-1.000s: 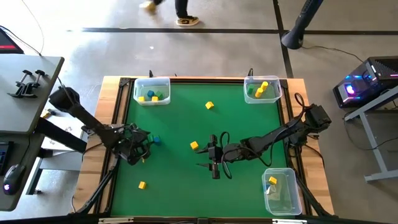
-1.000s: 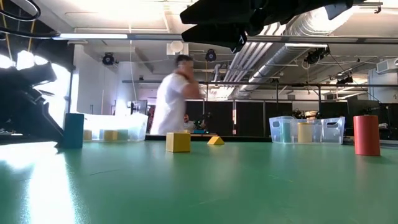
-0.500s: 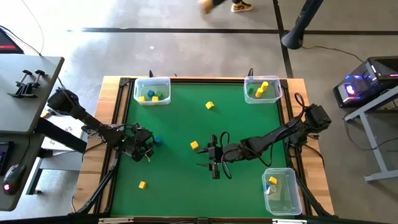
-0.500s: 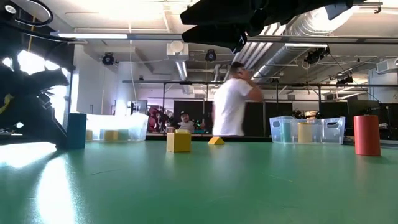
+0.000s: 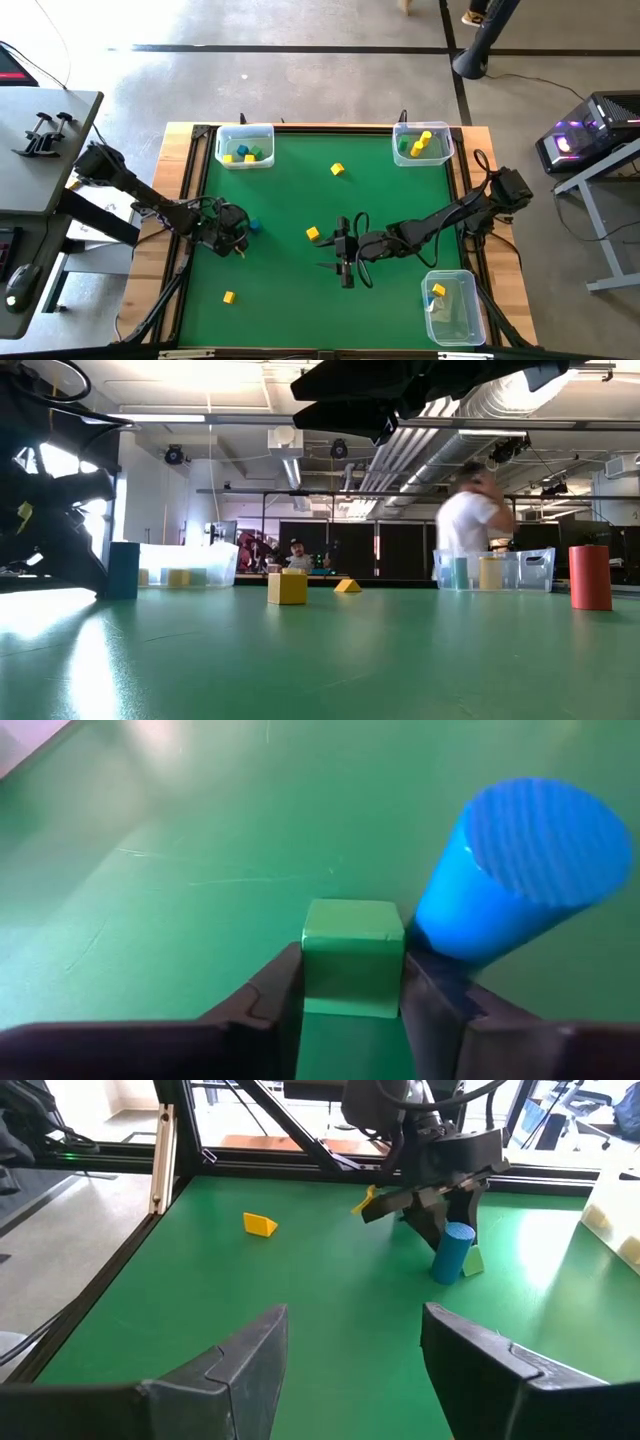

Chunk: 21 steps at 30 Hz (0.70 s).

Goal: Sort blocks by size
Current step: Put the green triangle block into the bottom transparent bin

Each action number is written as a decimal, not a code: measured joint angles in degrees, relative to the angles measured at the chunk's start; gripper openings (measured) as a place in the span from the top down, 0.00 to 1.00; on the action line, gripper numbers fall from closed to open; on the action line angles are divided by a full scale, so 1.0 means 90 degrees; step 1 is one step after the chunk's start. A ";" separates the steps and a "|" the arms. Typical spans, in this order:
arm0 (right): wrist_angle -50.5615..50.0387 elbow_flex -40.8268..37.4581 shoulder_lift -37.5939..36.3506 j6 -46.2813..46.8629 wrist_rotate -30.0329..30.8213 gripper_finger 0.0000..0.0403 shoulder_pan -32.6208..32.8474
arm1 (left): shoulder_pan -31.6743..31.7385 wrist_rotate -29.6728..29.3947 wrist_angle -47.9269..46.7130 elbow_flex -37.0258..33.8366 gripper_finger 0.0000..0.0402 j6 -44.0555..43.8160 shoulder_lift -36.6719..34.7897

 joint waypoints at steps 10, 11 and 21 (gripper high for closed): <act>-0.0032 0.0001 0.0001 0.0000 -0.0001 0.45 0.0002 | 0.0074 -0.0125 -0.0473 0.0267 0.78 -0.0351 0.0024; -0.0045 0.0000 0.0000 0.0000 0.0000 0.45 0.0002 | 0.0076 -0.0114 -0.0701 0.0365 0.78 -0.0353 0.0024; -0.0139 0.0000 0.0002 0.0011 0.0000 0.45 0.0004 | 0.0074 -0.0453 -0.3878 0.1873 0.78 -0.0971 0.0011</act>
